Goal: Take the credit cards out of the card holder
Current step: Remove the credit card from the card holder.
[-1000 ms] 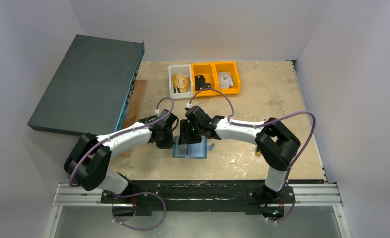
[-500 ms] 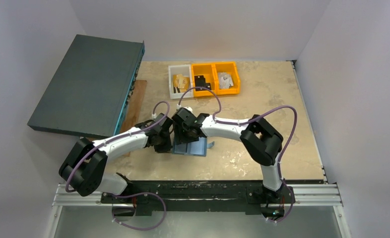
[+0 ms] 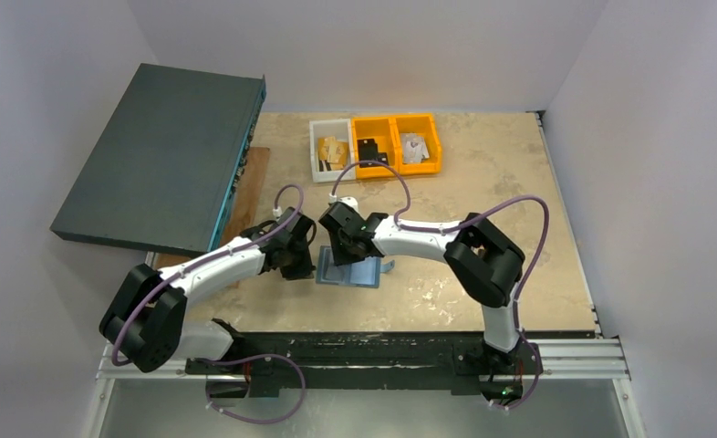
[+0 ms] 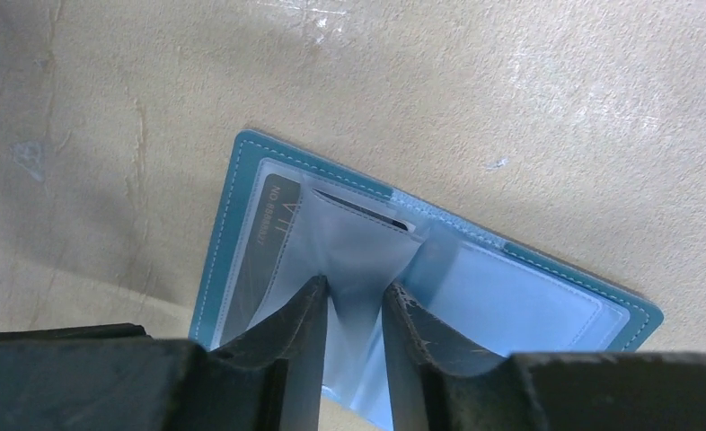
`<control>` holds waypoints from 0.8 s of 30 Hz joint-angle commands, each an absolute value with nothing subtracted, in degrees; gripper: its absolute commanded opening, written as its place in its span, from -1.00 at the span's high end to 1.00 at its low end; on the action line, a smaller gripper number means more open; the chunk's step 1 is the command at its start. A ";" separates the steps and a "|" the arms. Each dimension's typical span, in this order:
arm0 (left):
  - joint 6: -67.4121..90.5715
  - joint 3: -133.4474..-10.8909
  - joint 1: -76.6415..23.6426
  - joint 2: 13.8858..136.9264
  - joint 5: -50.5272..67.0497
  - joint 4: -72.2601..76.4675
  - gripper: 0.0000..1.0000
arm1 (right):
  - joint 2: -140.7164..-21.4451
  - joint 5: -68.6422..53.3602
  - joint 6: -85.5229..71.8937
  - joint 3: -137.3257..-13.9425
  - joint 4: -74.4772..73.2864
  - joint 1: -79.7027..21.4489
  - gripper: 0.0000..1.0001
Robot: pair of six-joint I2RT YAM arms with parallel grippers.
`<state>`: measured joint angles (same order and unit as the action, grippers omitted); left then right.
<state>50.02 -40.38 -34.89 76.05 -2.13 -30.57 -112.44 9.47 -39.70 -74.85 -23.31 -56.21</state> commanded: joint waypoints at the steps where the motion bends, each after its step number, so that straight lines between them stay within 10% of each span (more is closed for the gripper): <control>1: 50.46 -41.86 -34.58 76.85 -0.80 -28.09 0.90 | -116.54 3.63 -40.11 -67.79 -22.21 -56.67 0.57; 24: 46.84 -46.21 -35.74 82.95 3.40 -23.78 0.66 | -108.29 -13.97 -35.68 -51.56 -0.35 -50.48 0.81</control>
